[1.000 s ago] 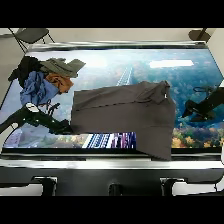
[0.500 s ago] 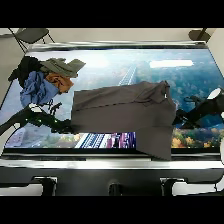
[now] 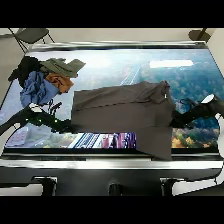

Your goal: Fold the shirts.

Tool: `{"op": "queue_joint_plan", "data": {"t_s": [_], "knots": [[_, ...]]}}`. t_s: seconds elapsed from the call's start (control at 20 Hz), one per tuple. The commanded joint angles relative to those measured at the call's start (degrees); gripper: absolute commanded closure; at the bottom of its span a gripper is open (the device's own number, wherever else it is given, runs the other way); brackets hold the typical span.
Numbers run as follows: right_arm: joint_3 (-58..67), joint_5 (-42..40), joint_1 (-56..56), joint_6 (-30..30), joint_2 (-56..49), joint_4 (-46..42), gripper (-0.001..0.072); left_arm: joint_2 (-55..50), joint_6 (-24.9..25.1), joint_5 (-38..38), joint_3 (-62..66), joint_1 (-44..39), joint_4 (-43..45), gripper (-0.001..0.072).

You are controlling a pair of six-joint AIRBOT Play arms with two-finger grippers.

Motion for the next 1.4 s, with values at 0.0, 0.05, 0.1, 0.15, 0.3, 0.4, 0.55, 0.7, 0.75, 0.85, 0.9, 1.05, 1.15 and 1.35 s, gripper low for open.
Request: {"op": "queue_joint_plan", "data": {"t_s": [0.0,0.05,0.1,0.15,0.3,0.4,0.55,0.7,0.75,0.85,0.9,1.05,1.15,1.35], "knots": [[0.5,-1.3,0.1,-0.8,-0.4,2.3,0.0656,0.1,0.5,-2.8,1.4,0.0,0.1,0.0671],[1.8,-0.2,0.1,-3.3,0.9,2.9,0.0656,0.1,0.6,-5.3,3.4,0.1,0.2,0.0673],[3.8,0.1,0.1,-4.8,2.8,3.3,0.0656,0.6,0.6,-7.8,6.7,0.2,0.3,0.0675],[6.6,0.0,0.1,-5.6,5.2,3.5,0.0657,2.0,0.3,-8.9,10.6,0.2,0.9,0.0675],[20.0,-6.0,0.1,-6.1,16.1,4.3,0.0657,10.8,-4.9,-5.0,27.5,0.1,5.3,0.0675],[29.3,-16.0,0.1,-6.1,25.2,8.0,0.0657,17.3,-5.9,-0.7,40.5,0.1,5.7,0.0674],[37.2,-30.8,0.1,-6.1,39.4,11.8,0.0657,27.3,-8.6,9.6,56.6,0.1,5.7,0.0673],[37.6,-31.3,0.1,-5.8,51.6,10.1,0.0657,37.4,-9.1,15.2,59.4,0.0,5.7,0.0673],[37.6,-29.0,0.1,-4.2,54.4,8.7,0.0657,40.2,-9.1,14.3,59.4,0.0,5.7,0.0673],[37.6,-23.8,0.1,1.3,58.7,4.6,0.0657,43.6,-9.1,13.3,59.4,0.0,5.7,0.0673],[37.6,-22.4,0.1,2.8,59.8,2.7,0.0657,44.8,-9.1,13.5,59.4,0.0,5.8,0.0673],[37.6,-21.5,0.1,3.1,61.3,-1.0,0.0657,46.1,-9.1,13.7,59.4,0.0,9.3,0.0673],[37.7,-20.8,0.1,3.2,61.5,-2.3,0.0658,45.9,-9.2,13.7,59.4,0.0,10.5,0.0674],[37.7,-13.6,0.1,3.0,58.9,-4.7,0.0658,43.1,-10.2,7.9,59.1,0.0,10.6,0.0674]]}}
